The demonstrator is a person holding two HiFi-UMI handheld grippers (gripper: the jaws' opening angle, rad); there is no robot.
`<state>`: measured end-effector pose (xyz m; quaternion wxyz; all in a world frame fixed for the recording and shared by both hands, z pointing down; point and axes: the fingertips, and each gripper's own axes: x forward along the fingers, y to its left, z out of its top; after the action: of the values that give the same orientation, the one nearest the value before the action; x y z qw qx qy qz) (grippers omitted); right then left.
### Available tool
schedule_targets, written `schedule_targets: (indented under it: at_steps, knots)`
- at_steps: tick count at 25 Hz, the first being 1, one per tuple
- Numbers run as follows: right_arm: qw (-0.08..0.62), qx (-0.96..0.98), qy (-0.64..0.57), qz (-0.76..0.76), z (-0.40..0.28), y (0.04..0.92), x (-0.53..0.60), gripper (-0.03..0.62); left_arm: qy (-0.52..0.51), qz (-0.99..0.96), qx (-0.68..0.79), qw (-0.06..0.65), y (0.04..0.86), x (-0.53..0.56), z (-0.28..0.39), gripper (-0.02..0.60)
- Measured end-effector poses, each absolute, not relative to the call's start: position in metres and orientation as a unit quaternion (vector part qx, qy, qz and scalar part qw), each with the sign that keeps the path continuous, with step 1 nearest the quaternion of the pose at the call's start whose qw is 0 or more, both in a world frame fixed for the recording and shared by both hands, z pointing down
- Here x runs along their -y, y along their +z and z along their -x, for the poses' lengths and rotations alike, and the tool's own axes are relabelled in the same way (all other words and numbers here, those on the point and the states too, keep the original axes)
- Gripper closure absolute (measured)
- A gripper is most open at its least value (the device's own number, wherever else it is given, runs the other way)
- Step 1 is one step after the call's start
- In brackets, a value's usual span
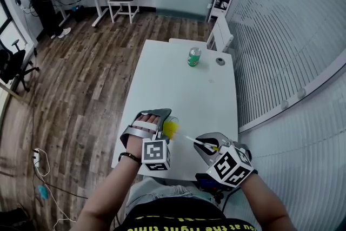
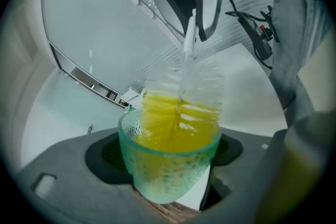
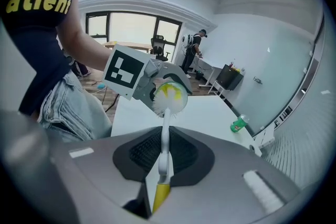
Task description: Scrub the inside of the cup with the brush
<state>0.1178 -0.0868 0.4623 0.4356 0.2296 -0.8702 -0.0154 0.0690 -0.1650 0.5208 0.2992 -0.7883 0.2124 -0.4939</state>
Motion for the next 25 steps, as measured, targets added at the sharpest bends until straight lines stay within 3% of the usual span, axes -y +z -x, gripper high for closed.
schedule_targets:
  at_steps: [25]
  knots:
    - [0.481,0.843,-0.073,-0.231,-0.125,0.447,0.102,0.551,-0.496,0.783,-0.204,0.315,0.518,0.159,-0.083,0.173]
